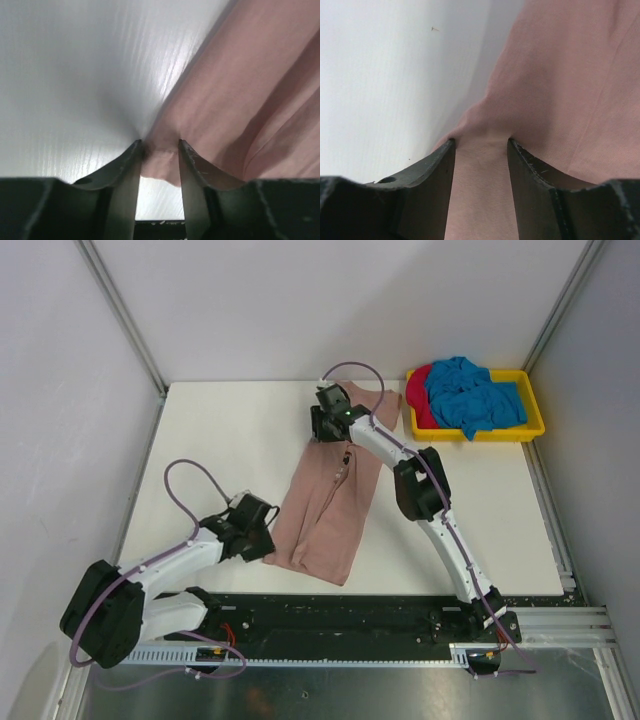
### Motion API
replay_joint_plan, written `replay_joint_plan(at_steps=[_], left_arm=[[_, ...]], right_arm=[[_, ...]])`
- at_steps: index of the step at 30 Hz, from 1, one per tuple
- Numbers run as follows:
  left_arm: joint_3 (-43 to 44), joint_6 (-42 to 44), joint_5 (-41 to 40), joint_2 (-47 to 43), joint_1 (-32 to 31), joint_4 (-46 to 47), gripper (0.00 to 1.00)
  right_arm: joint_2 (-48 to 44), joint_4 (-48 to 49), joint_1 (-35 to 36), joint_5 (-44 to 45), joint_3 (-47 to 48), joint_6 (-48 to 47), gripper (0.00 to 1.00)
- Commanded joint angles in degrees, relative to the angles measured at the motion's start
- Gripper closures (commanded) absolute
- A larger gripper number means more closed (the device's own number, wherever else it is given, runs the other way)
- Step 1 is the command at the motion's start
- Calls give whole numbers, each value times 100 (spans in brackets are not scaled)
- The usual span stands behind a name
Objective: Fold and stack the t-shirts
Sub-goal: Grab the bottom of the folded rectangular tshirt with both arms
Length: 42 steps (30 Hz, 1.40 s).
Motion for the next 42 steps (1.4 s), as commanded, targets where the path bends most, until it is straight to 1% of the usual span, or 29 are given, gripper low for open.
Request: replay_joint_plan(at_steps=[1, 3, 4, 6, 8, 13, 17, 23, 26, 33, 39, 42], left_arm=[[347, 328, 138, -150, 16, -832, 52], [593, 493, 57, -289, 7, -1007, 48], [719, 585, 26, -340, 5, -1078, 48], [943, 761, 37, -409, 2, -1159, 54], [1124, 889, 115, -375, -26, -1170, 64], [1483, 1080, 256, 189, -340, -1091, 82], [1573, 1164, 469, 630, -567, -740, 90], [1636, 1230, 770, 1247, -923, -193, 94], [1640, 1246, 938, 1433, -1078, 47, 95], [1626, 1313, 1088, 1460, -1213, 288, 95], [1533, 1396, 1212, 1312, -1238, 355, 94], [1418, 1453, 1342, 1404, -1237, 434, 94]], right_arm=[[46, -206, 30, -1, 135, -159, 48], [-50, -197, 31, -42, 139, -141, 47], [-107, -194, 32, -60, 144, -126, 46], [-233, -185, 27, -92, 153, -84, 46], [-385, -179, 15, -128, 157, -8, 46], [-939, -181, -26, -114, 14, 322, 46], [-1544, -175, -99, -51, -512, 703, 47], [-2595, 6, -168, 50, -2007, 1072, 48], [-3209, 224, -169, 70, -2944, 1216, 48], [-4517, 579, -2, 50, -5185, 1557, 49], [-5408, 713, 239, 140, -6739, 1899, 49], [-5820, 821, 385, 97, -7309, 2130, 48]])
